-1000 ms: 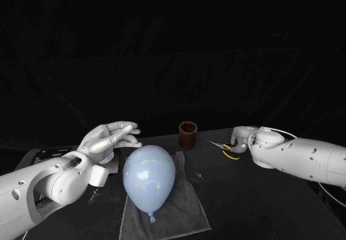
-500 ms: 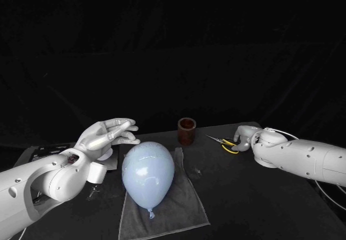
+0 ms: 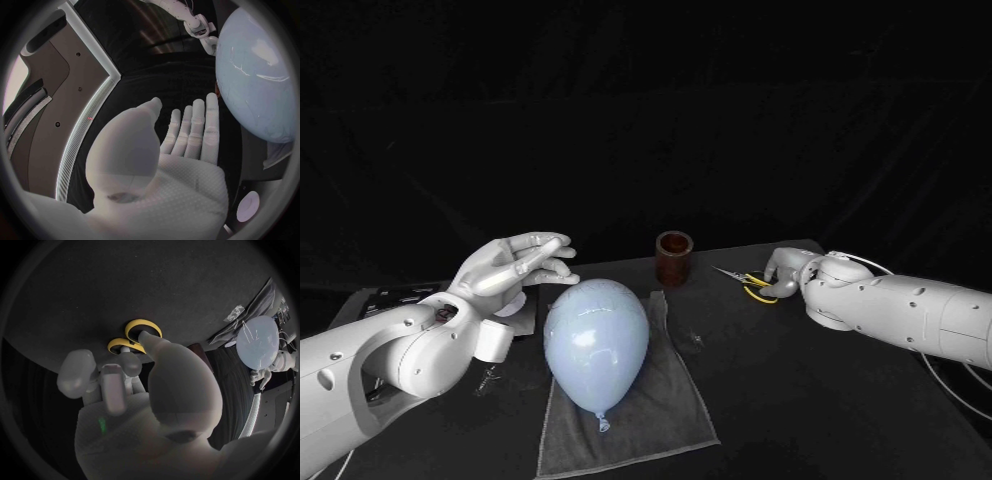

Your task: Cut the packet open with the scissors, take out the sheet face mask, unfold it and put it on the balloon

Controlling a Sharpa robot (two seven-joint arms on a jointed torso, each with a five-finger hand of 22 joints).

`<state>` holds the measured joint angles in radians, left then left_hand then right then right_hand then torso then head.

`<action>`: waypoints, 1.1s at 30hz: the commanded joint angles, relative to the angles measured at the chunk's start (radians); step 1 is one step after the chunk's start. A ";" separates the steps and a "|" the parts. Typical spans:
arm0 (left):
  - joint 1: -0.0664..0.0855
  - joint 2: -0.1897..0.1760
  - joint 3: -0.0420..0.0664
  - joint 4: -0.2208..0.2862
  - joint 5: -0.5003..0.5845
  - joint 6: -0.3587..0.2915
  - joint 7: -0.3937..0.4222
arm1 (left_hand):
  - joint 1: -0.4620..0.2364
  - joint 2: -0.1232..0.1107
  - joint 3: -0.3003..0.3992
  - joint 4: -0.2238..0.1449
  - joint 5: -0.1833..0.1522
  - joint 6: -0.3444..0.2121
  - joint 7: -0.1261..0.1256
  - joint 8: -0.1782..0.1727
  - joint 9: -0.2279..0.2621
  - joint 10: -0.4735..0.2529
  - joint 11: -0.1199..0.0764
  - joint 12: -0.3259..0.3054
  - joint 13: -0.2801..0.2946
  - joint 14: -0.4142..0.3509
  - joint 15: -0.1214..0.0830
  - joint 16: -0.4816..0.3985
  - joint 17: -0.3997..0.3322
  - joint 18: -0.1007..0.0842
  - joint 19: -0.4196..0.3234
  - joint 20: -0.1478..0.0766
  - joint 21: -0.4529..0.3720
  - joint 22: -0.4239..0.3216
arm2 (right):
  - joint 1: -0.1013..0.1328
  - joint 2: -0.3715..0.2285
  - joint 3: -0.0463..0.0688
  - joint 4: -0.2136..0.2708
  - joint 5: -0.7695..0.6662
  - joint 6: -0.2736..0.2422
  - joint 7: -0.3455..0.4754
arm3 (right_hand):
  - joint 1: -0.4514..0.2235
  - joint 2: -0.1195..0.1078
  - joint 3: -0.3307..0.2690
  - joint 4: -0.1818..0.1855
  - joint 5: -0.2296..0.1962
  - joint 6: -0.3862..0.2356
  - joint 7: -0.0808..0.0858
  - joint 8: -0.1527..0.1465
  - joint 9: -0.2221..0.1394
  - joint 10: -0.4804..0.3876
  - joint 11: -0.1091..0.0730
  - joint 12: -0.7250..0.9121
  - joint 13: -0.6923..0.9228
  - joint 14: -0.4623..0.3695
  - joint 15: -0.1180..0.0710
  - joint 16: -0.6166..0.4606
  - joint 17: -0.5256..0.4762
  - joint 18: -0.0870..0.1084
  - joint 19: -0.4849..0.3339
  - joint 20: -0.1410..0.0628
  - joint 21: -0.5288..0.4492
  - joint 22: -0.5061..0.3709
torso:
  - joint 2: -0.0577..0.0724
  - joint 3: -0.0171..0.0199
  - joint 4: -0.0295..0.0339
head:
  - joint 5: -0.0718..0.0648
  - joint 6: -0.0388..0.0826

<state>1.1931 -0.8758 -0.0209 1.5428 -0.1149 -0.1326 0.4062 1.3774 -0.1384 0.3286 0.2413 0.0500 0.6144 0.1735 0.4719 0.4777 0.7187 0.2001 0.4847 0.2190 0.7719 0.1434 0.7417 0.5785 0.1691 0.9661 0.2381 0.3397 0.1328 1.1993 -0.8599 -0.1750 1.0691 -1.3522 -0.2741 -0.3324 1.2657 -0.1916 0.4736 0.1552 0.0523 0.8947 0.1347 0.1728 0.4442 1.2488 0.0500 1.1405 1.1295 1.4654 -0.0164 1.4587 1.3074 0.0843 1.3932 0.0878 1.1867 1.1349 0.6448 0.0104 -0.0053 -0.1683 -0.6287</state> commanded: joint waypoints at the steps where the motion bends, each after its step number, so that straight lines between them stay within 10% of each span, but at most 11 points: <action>1: 0.003 0.002 0.001 0.001 -0.006 0.023 0.011 | 0.010 0.001 -0.002 -0.006 0.000 0.006 0.084 -0.003 -0.001 0.005 0.001 -0.004 -0.001 -0.006 0.003 -0.004 -0.001 0.013 -0.001 0.002 0.006 -0.002 | -0.012 0.009 -0.003 -0.005 0.034 0.072 0.033 | -0.003 0.009 0.006 0.003 0.001 0.012 0.000 0.004 0.001 0.008 0.001 0.005 0.002 0.055 -0.007 0.003 0.046 0.012 0.002 -0.005 0.000 0.000 | 0.000 0.0004 -0.0002 | -0.002 -0.003; 15: 0.003 0.003 0.001 -0.001 -0.006 0.023 0.010 | 0.010 0.001 -0.002 -0.006 0.000 0.006 0.084 -0.003 -0.001 0.005 0.001 -0.004 -0.001 -0.006 0.003 -0.004 -0.001 0.013 -0.001 0.002 0.006 -0.002 | -0.030 0.015 -0.003 -0.007 0.015 0.152 0.037 | 0.011 0.039 0.056 -0.018 0.050 0.085 -0.017 0.038 -0.001 0.014 -0.014 0.011 0.005 0.057 -0.019 0.005 0.054 0.010 0.008 -0.016 0.005 0.013 | -0.002 0.0002 -0.0022 | -0.006 -0.017; 33: 0.003 0.003 0.001 -0.002 -0.006 0.021 0.009 | 0.011 0.002 -0.002 -0.007 0.000 0.008 0.083 -0.004 -0.003 0.008 0.001 -0.005 -0.003 -0.007 0.002 -0.004 -0.002 0.013 -0.002 0.002 0.005 -0.002 | -0.045 0.019 -0.003 0.030 -0.185 0.122 -0.065 | 0.004 0.041 0.075 -0.044 0.045 0.145 -0.047 0.093 0.013 0.051 -0.040 0.030 0.027 0.064 -0.040 0.016 0.079 0.000 0.031 -0.036 0.048 0.066 | -0.002 -0.0011 0.0001 | -0.011 -0.028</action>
<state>1.1931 -0.8737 -0.0209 1.5397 -0.1158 -0.1322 0.4057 1.3774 -0.1384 0.3257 0.2385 0.0500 0.6143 0.1735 0.4719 0.4755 0.7186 0.2001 0.4842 0.2167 0.7719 0.1434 0.7417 0.5770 0.1680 0.9661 0.2382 0.3396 0.1315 1.1821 -0.8505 -0.1636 1.0879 -1.4997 -0.2509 -0.3751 1.2709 -0.1551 0.5495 0.1145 0.1007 0.9242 0.1198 0.1871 0.4350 1.2885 0.0140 1.1659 1.1529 1.4683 -0.0486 1.4699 1.3072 0.0829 1.4218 0.0590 1.2309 1.1990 0.6434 0.0095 -0.0049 -0.1794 -0.6537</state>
